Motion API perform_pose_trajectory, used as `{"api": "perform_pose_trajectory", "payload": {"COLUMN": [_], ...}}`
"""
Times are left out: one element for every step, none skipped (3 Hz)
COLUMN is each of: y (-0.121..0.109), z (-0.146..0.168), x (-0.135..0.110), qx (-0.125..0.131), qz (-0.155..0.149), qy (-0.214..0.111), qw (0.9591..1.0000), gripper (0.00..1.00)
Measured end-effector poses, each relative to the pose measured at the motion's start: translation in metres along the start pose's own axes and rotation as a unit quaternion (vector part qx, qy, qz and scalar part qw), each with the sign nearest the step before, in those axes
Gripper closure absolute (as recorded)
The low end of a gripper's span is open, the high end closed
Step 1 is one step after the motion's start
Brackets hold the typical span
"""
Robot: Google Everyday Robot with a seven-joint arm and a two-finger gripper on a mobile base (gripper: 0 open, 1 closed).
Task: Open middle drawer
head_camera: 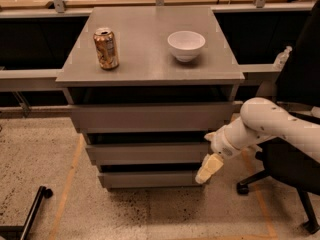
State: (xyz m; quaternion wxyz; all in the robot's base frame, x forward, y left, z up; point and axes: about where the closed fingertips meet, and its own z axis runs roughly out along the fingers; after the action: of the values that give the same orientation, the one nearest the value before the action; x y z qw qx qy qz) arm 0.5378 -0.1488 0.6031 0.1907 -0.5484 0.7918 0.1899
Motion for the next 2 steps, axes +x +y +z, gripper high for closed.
{"api": "perform_pose_trajectory", "payload": {"y": [-0.0064, -0.0063], "z": [0.0273, 0.0315], "x": [0.0081, 0.0088], "qx": [-0.021, -0.024], "qz": [-0.011, -0.011], "qy": [0.007, 0.008], "qw": [0.9997, 0.9996], "gripper": [0.0, 0.0]}}
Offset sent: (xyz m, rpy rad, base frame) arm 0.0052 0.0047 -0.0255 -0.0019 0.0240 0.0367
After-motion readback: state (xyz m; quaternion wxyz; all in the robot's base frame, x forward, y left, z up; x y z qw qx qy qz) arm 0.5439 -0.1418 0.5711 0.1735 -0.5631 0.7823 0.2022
